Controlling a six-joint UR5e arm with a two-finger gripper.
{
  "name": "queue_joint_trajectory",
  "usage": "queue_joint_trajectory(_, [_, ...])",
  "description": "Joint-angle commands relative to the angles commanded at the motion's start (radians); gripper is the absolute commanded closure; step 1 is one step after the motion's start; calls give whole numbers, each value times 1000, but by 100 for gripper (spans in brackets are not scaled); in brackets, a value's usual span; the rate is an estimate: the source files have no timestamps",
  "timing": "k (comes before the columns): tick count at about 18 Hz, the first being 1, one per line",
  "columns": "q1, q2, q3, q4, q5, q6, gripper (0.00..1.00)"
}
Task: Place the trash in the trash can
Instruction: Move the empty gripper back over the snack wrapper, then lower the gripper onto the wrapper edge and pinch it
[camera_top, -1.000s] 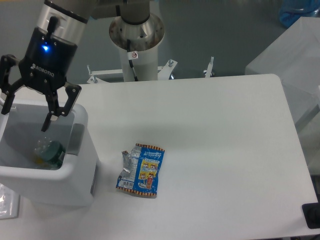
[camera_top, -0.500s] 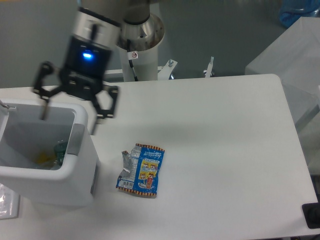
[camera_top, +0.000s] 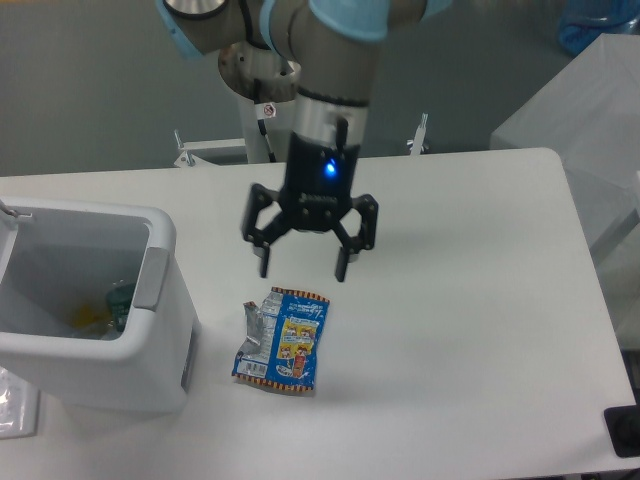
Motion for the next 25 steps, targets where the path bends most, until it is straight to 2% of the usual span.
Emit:
queue_joint_trajectory(6, [-41, -83, -71, 2, 40, 167, 1])
queue_joint_trajectory(13, [-92, -158, -94, 3, 45, 295, 0])
queue_joint_trajectory(18, [-129, -212, -89, 6, 46, 304, 0])
queue_joint_trajectory(25, [-158, -223, -87, 11, 45, 303, 0])
